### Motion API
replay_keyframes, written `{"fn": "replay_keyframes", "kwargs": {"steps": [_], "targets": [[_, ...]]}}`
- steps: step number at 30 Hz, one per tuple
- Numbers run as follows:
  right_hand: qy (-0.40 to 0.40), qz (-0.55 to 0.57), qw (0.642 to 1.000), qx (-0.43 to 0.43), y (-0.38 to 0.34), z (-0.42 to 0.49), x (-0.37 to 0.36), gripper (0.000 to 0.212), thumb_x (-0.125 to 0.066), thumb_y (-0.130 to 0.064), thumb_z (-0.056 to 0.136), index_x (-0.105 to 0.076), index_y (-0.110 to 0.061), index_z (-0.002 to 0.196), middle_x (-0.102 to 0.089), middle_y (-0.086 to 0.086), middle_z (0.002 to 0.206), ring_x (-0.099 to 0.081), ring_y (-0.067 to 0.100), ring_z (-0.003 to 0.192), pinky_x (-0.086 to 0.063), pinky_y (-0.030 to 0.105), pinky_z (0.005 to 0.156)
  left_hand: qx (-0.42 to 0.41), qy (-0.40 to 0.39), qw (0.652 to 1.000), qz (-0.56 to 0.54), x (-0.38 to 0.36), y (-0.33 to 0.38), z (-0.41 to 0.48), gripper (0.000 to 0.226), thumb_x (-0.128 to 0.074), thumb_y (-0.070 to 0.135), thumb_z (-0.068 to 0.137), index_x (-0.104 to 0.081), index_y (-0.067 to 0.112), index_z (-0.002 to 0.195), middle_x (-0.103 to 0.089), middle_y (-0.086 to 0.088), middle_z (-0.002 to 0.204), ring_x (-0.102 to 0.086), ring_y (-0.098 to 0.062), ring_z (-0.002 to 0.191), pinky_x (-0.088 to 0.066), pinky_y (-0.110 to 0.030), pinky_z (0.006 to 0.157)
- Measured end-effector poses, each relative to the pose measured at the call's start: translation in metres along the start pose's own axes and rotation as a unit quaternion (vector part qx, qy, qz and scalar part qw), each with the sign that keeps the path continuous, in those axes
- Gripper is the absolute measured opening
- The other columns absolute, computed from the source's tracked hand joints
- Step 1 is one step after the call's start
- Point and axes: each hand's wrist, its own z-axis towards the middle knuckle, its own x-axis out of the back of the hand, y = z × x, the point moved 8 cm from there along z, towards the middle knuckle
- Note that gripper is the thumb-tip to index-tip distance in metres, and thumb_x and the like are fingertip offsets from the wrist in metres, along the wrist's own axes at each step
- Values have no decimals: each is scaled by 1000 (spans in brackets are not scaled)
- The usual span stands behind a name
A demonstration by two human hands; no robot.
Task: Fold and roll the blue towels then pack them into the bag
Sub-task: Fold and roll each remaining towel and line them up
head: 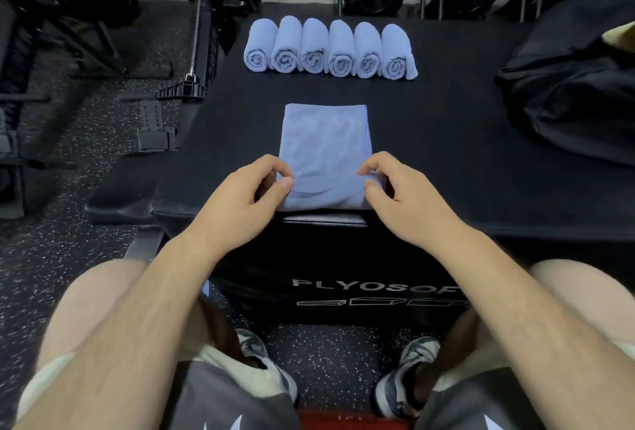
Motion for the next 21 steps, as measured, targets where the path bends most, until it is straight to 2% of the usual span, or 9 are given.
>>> {"fn": "replay_keyframes", "kwargs": {"steps": [2, 4, 6, 8, 12, 14, 17, 19, 21], "targets": [[49, -41, 997, 40, -6, 2, 3, 16, -54, -21, 99, -63, -27, 111, -50, -12, 107, -49, 4, 96, -39, 13, 75, -12, 36, 999, 38, 1, -1, 4, 6, -56, 30, 102, -59, 33, 97, -59, 2, 80, -55, -17, 78, -46, -26, 74], [72, -79, 990, 93, -15, 2, 2, 15, -54, -15, 99, -64, -20, 109, -50, -12, 117, -44, 10, 111, -41, 16, 86, -48, 92, 992, 70, 6, 4, 7, 4, -61, 26, 100, -62, 29, 101, -59, 5, 96, -52, -17, 93, -41, -20, 87], [65, -113, 982, 138, -21, 1, -1, 16, -50, -14, 101, -63, -20, 108, -56, -14, 111, -47, 11, 110, -45, 29, 92, -87, 132, 982, 99, 8, 11, 8, 9, -65, 17, 98, -64, 21, 106, -59, 4, 103, -50, -20, 97, -37, -20, 89], [51, -118, 983, 130, -20, 1, 0, 17, -49, -20, 102, -63, -23, 111, -59, -18, 108, -50, 7, 110, -48, 35, 91, -113, 141, 977, 115, 7, 18, 8, 10, -65, 11, 96, -65, 18, 102, -61, 6, 97, -52, -20, 93, -40, -24, 84], [1, -109, 990, 92, -13, -1, 1, 36, -61, -30, 87, -58, -31, 123, -56, -22, 116, -47, 2, 116, -46, 28, 97, -123, 97, 981, 111, 5, 19, 7, 11, -69, 20, 92, -64, 22, 101, -58, 9, 96, -51, -16, 92, -40, -24, 86], [-18, -100, 992, 72, -9, -1, 1, 46, -65, -25, 85, -55, -33, 129, -52, -26, 119, -44, 0, 119, -41, 23, 99, -112, 42, 986, 113, 0, 10, 7, 30, -76, 30, 86, -61, 27, 112, -55, 13, 107, -49, -14, 101, -38, -23, 93], [-16, -76, 996, 49, -8, -1, 0, 42, -62, -22, 91, -56, -33, 131, -49, -34, 110, -41, -5, 114, -34, 13, 95, -64, 7, 993, 95, -2, -1, 8, 48, -80, 28, 81, -54, 37, 121, -53, 22, 115, -47, -10, 109, -40, -31, 99], [-12, -51, 998, 29, -7, 0, 4, 34, -61, -23, 93, -60, -34, 126, -52, -31, 103, -45, -7, 105, -34, 9, 86, -61, 16, 994, 89, 0, 1, 8, 42, -78, 26, 83, -56, 38, 116, -55, 26, 109, -47, -8, 109, -40, -30, 97], [-21, -31, 999, 2, -5, -1, 8, 22, -61, -25, 93, -63, -36, 112, -55, -18, 95, -51, -3, 91, -35, 10, 75, -38, 6, 998, 53, 0, 3, 6, 29, -76, 27, 85, -61, 36, 108, -55, 31, 105, -47, -5, 111, -40, -22, 93]]}}
